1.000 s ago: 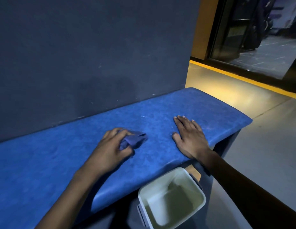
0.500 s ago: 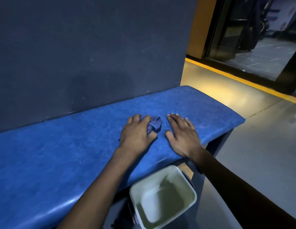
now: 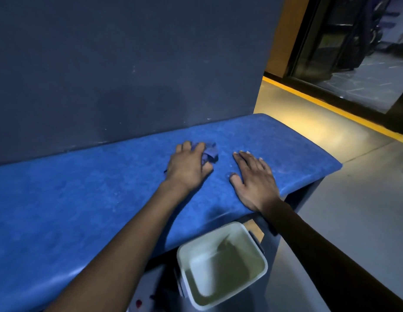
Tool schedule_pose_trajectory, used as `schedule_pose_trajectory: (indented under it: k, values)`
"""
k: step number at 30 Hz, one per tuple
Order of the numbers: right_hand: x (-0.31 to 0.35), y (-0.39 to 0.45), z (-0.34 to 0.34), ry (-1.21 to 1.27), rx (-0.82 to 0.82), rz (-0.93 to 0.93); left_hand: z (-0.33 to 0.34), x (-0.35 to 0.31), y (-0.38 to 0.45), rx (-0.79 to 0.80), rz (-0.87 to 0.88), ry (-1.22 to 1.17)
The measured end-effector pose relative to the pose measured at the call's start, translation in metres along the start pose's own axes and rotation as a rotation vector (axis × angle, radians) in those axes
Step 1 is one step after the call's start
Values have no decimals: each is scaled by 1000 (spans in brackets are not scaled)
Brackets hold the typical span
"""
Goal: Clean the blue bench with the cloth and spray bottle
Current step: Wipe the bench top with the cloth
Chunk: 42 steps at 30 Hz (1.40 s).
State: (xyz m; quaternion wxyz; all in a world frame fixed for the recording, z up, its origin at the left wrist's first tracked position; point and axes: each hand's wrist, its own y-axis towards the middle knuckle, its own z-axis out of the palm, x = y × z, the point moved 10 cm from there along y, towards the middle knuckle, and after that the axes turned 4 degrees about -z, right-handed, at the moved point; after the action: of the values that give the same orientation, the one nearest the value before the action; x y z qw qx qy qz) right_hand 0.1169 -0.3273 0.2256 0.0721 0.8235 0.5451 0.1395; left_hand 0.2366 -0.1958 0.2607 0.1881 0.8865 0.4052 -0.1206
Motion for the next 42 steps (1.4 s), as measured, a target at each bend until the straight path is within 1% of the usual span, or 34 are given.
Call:
schedule_pose_trajectory:
  k: [2,3,4,6,8,9,11,15,18,20,24,26,28,30,33,36,37,39,42]
  values:
    - [2,-1,-1,-6,3,-4,-10,1,-50,70,137,-47]
    - [3,-1,-2,-9,3,-5,-15,9,-67,102,171,-63]
    - [3,-1,-2,-8,5,-4,-20,22,-74,115,169,-65]
    - [4,-1,-2,-4,10,-4,-32,57,-64,71,76,-30]
    - [4,0,-1,-3,5,0,-42,87,-36,-5,-85,3]
    - [3,0,-1,0,2,2,-43,94,-21,-29,-158,6]
    - [4,1,-1,3,-7,5,-35,89,7,-24,-215,-2]
    - [2,2,0,3,-6,-4,-11,44,26,14,-146,-52]
    - [0,2,-1,-15,4,3,-3,19,3,47,-12,-85]
    - [0,1,-2,-21,7,12,-3,14,-18,102,53,-93]
    - [4,0,-8,-26,16,12,-24,13,-44,140,60,-127]
    - [6,0,-9,-19,43,7,-43,18,-60,100,50,-157]
    - [9,-1,-8,-19,75,-2,-62,35,-88,19,22,-201]
    - [12,-2,-12,-13,78,-12,-84,58,-132,-124,5,-251]
    - [20,-8,-20,15,51,-30,-112,95,-214,-384,18,-352]
    - [41,-28,-22,126,-17,-117,-112,127,-292,-559,79,-390]
    - [54,-40,-21,156,-39,-179,-105,137,-314,-588,92,-371]
    - [84,-67,-17,204,-77,-319,-82,159,-349,-589,70,-350]
    - [129,-112,-13,246,-134,-577,-31,207,-389,-485,-110,-364]
